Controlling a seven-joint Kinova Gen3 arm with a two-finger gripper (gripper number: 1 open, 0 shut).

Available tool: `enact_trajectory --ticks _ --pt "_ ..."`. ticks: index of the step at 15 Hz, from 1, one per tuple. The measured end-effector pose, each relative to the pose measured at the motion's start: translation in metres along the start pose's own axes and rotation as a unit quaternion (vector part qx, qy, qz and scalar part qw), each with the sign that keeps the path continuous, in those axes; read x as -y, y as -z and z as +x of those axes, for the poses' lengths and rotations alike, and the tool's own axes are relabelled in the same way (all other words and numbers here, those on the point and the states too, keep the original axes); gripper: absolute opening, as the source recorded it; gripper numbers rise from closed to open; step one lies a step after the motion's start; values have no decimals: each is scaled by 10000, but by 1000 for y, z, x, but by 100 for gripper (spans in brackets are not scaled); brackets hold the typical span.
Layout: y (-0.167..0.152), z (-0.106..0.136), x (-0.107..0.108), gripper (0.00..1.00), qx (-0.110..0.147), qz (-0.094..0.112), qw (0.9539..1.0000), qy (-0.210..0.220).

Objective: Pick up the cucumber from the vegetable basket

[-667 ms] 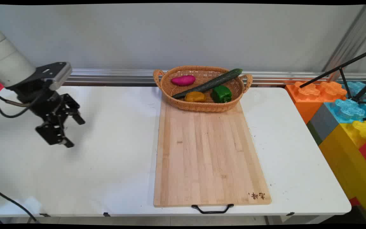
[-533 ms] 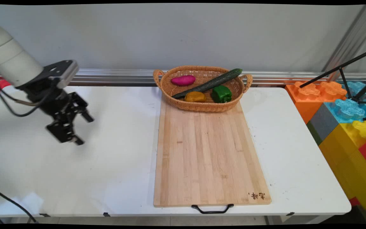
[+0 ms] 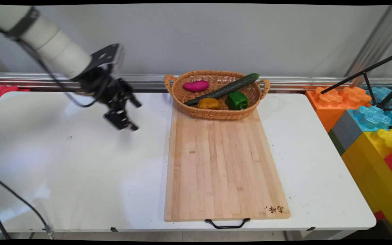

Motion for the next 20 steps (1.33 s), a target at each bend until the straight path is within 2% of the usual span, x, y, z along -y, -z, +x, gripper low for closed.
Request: enact_trajectory --ticks 3,7,12,16,20 --pt "-14 39 21 100 -144 354 9993 -6" --pt "-37 89 43 100 -303 646 9975 8" --pt "-73 148 76 100 -490 1086 9929 61" --pt "-101 171 98 100 -539 1306 9896 261" --pt "-126 182 118 100 -479 1466 9872 395"
